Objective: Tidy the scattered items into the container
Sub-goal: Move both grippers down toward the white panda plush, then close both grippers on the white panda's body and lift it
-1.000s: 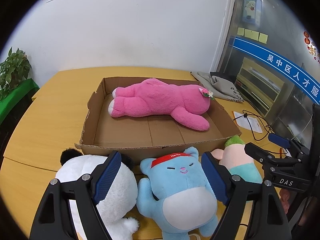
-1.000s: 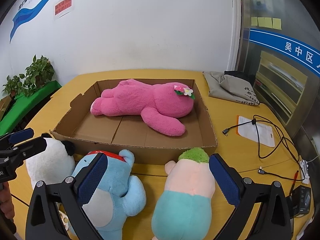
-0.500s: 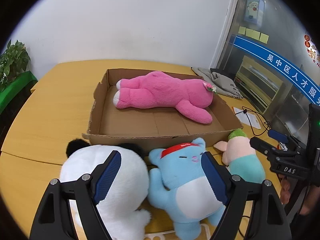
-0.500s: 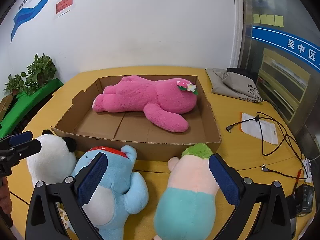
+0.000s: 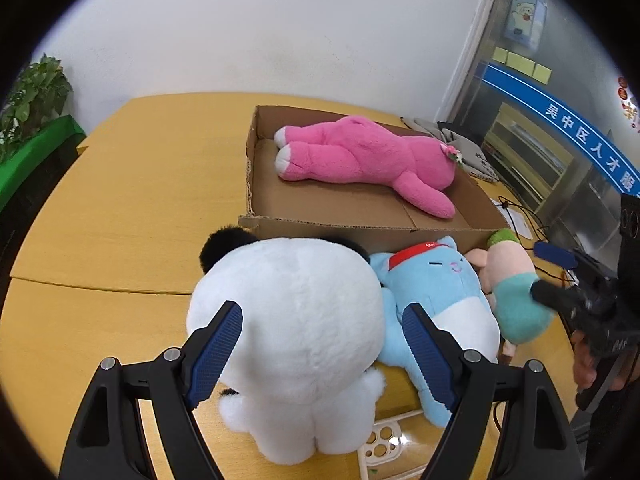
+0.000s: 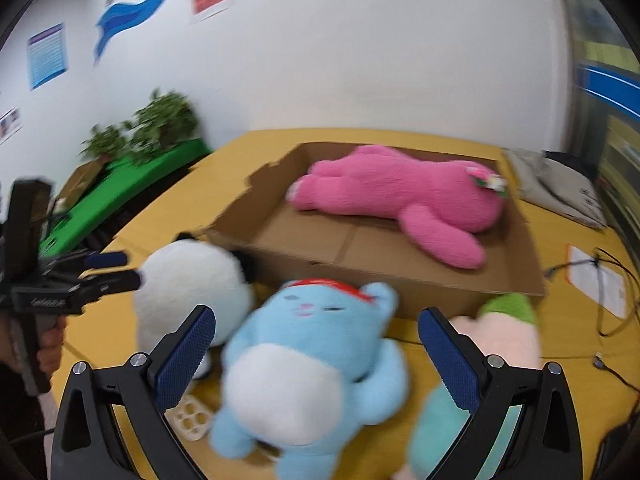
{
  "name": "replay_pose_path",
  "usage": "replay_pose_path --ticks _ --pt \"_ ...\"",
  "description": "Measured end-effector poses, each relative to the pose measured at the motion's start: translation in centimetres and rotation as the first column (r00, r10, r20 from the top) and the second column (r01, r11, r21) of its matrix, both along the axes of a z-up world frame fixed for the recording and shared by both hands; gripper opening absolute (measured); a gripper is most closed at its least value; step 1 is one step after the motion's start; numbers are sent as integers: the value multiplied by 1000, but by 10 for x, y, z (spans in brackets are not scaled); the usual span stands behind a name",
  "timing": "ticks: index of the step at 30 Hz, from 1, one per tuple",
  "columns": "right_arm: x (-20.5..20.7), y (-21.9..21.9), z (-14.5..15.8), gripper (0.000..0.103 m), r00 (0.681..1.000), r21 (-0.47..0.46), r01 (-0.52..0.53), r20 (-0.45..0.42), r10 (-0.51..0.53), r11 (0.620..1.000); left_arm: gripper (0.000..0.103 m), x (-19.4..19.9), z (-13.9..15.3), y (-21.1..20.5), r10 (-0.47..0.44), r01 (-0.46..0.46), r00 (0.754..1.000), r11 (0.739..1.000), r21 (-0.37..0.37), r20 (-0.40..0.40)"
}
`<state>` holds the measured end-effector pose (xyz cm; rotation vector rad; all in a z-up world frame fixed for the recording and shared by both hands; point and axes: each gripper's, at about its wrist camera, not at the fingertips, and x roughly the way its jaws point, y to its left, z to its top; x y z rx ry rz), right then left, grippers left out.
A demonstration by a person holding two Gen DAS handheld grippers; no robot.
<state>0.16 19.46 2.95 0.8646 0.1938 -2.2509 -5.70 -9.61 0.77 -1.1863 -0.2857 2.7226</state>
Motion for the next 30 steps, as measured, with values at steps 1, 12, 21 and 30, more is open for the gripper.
replay_pose_path --ticks 1,12,21,30 --pt "9 -13 -3 103 999 0 -51 3 51 999 82 0 0 -4 -19 19 1000 1000 1 -5" --pt "17 -131 -63 103 958 40 -274 97 269 961 82 -41 -56 -81 -148 130 985 973 193 84" --pt "-8 -168 -96 103 946 54 -307 124 299 950 81 -54 -87 -83 -247 202 966 903 379 71" --pt "6 -146 -81 75 964 -65 -257 48 260 964 62 -34 -51 -71 -237 223 972 912 344 -2"
